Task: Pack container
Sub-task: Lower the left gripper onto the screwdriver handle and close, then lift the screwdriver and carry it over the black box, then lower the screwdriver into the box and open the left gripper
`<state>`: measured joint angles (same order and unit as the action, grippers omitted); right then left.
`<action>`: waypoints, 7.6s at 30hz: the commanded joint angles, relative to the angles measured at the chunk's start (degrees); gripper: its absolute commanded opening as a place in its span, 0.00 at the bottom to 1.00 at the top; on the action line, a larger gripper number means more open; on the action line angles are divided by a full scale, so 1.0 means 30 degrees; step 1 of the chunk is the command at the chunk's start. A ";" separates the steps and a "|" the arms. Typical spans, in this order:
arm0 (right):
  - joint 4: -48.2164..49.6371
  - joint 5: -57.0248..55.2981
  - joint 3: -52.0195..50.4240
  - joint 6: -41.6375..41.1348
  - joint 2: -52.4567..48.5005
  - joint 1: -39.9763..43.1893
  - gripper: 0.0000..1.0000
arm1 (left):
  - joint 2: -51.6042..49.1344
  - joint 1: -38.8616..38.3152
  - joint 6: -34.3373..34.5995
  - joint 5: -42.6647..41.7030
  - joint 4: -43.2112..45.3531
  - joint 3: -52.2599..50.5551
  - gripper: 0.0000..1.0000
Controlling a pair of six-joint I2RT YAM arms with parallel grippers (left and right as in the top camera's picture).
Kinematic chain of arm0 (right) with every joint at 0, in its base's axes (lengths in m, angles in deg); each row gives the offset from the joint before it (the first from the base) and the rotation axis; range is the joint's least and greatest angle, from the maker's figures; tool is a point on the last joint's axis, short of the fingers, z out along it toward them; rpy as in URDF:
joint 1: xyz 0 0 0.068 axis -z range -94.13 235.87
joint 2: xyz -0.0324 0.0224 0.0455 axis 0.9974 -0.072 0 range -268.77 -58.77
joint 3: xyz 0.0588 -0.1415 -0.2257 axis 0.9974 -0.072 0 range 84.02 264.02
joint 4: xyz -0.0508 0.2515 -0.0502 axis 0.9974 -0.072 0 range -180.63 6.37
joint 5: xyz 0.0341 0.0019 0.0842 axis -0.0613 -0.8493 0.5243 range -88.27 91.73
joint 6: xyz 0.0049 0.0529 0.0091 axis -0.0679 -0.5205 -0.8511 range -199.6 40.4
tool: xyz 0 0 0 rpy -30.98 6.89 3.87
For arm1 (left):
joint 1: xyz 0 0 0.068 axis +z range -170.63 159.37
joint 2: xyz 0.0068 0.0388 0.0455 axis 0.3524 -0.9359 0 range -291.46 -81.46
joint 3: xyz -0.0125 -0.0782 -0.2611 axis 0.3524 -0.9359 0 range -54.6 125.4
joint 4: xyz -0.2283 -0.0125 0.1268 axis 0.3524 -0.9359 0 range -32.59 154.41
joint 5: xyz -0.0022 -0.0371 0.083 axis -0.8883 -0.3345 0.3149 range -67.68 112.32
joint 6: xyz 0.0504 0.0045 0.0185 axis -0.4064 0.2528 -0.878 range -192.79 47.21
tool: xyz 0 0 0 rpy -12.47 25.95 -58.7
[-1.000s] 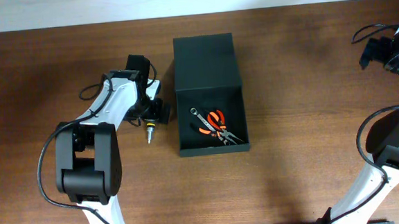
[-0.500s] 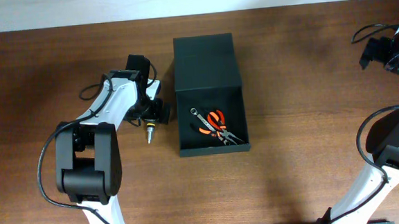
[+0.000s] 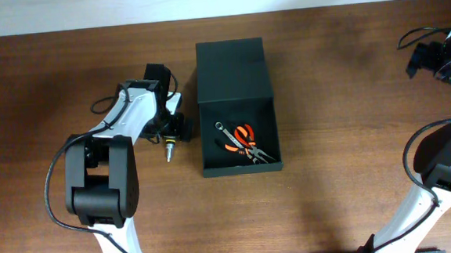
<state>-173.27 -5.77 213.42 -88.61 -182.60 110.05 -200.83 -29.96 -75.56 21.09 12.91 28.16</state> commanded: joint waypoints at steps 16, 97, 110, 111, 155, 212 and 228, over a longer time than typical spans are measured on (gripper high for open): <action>0.0044 -0.0087 -0.0007 -0.0168 0.0153 0.0073 0.99 | -0.0678 0.0036 0.0197 -0.0080 -0.0044 -0.0073 0.99; 0.0044 -0.0087 -0.0007 -0.0168 0.0153 0.0073 0.99 | -0.0670 0.0036 0.0204 0.0488 0.0277 0.1093 0.31; 0.0044 -0.0087 -0.0007 -0.0168 0.0153 0.0073 0.99 | -0.0670 0.0029 0.0197 0.0488 -0.2667 0.5450 0.31; 0.0051 -0.0087 -0.0007 -0.0168 0.0153 0.0073 0.99 | -0.0670 0.0015 0.0197 0.0481 -0.2987 0.5931 0.31; 0.0044 -0.0087 -0.0007 -0.0168 0.0153 0.0073 0.99 | -0.0692 -0.8429 0.0197 0.0182 -1.0142 1.4338 0.31; 0.0044 -0.0087 -0.0007 -0.0168 0.0153 0.0073 0.99 | -0.0976 -0.8255 0.0189 -0.1027 -0.3687 0.5770 0.33; 0.0044 -0.0087 -0.0007 -0.0168 0.0153 0.0073 0.99 | -0.1231 -0.8255 0.0189 -0.1020 -0.3395 0.4881 0.53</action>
<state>-173.27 -5.77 213.42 -88.66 -182.60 110.08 -203.84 -55.11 -74.99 19.08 2.55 43.41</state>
